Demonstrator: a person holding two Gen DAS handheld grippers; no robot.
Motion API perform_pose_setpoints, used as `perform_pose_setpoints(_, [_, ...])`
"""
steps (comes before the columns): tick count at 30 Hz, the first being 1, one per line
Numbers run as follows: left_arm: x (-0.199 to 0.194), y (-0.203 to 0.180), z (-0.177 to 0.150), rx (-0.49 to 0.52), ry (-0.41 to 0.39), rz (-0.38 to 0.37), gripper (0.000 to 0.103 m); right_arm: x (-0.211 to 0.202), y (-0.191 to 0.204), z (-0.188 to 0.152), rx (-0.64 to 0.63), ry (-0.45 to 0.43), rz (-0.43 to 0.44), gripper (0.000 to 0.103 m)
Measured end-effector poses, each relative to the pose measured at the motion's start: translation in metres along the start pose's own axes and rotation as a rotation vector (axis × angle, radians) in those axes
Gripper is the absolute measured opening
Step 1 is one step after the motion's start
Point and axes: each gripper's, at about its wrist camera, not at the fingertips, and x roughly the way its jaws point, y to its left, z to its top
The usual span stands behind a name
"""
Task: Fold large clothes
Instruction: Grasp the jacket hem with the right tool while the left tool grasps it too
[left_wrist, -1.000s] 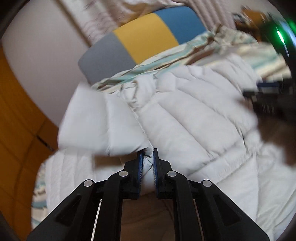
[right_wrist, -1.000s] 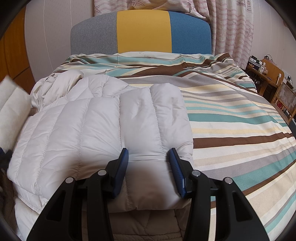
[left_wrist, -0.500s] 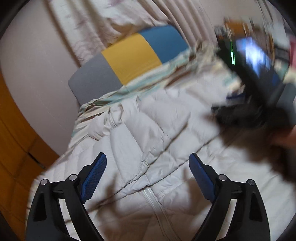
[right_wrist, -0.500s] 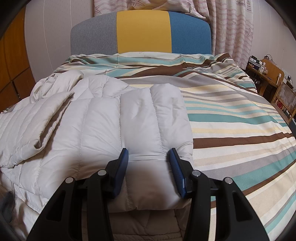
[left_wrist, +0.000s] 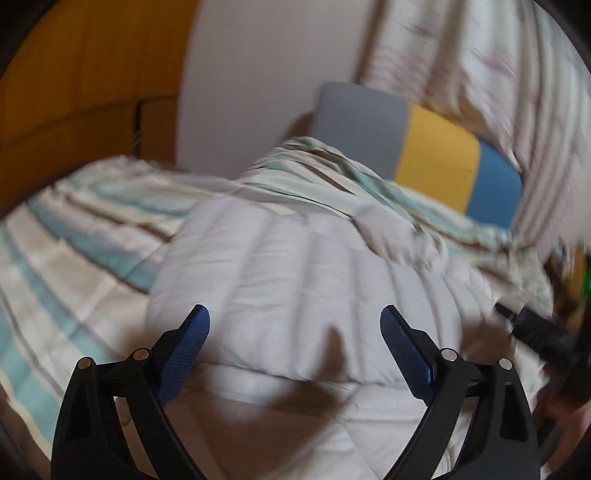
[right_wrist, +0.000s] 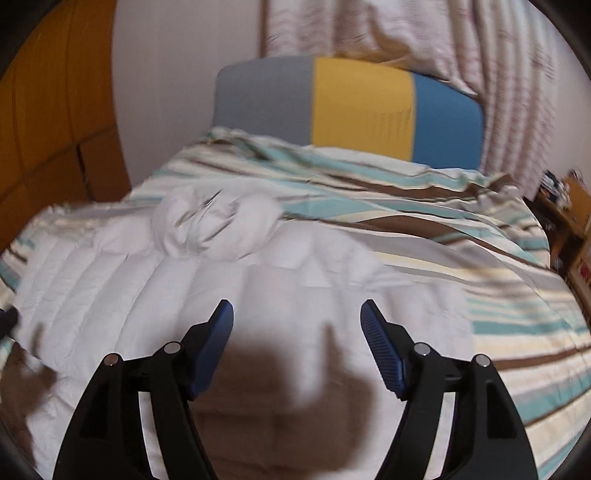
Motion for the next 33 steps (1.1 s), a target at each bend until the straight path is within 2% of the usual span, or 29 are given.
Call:
perform_pose_setpoints(4, [-0.001,0.017,-0.004,0.009,0.012,0.049,0.093,0.028,0.009,-0.011,-0.041,0.087,-0.140,0.071])
perform_pose_setpoints(9, [0.001,0.025,-0.004,-0.020,0.046,0.035,0.092,0.040,0.000,-0.043,-0.018,0.081,-0.148,0.073])
perform_pose_setpoints(11, [0.003,0.021,0.007,-0.006,0.036,0.044,0.080,0.041,-0.003,-0.044,-0.007,0.082,-0.143,0.074])
perform_pose_setpoints(13, [0.010,0.015,0.021,0.000,0.033,0.050,0.079,0.042,-0.005,-0.045,0.001,0.082,-0.138,0.076])
perform_pose_setpoints(15, [0.021,0.015,0.032,-0.015,0.041,0.052,0.070,0.042,-0.008,-0.045,0.010,0.084,-0.132,0.078])
perform_pose_setpoints(17, [0.039,0.014,0.046,-0.027,0.067,0.066,0.067,0.043,-0.012,-0.046,0.026,0.084,-0.123,0.080])
perform_pose_setpoints(19, [0.059,0.014,0.056,-0.009,0.089,0.101,0.055,0.042,-0.011,-0.046,0.033,0.083,-0.122,0.082])
perform_pose_setpoints(21, [0.077,0.016,0.062,0.010,0.110,0.142,0.055,0.042,-0.011,-0.046,0.037,0.082,-0.122,0.082])
perform_pose_setpoints(24, [0.114,0.027,0.055,0.045,0.200,0.198,0.055,0.042,-0.012,-0.048,0.041,0.081,-0.114,0.084])
perform_pose_setpoints(26, [0.126,0.036,0.042,0.040,0.218,0.171,0.055,0.042,-0.013,-0.048,0.040,0.081,-0.110,0.085])
perform_pose_setpoints(29, [0.128,0.045,0.033,0.012,0.191,0.142,0.055,0.044,-0.012,-0.049,0.037,0.081,-0.109,0.086])
perform_pose_setpoints(33, [0.128,0.045,0.032,0.008,0.191,0.145,0.056,0.045,-0.011,-0.051,0.040,0.086,-0.108,0.087])
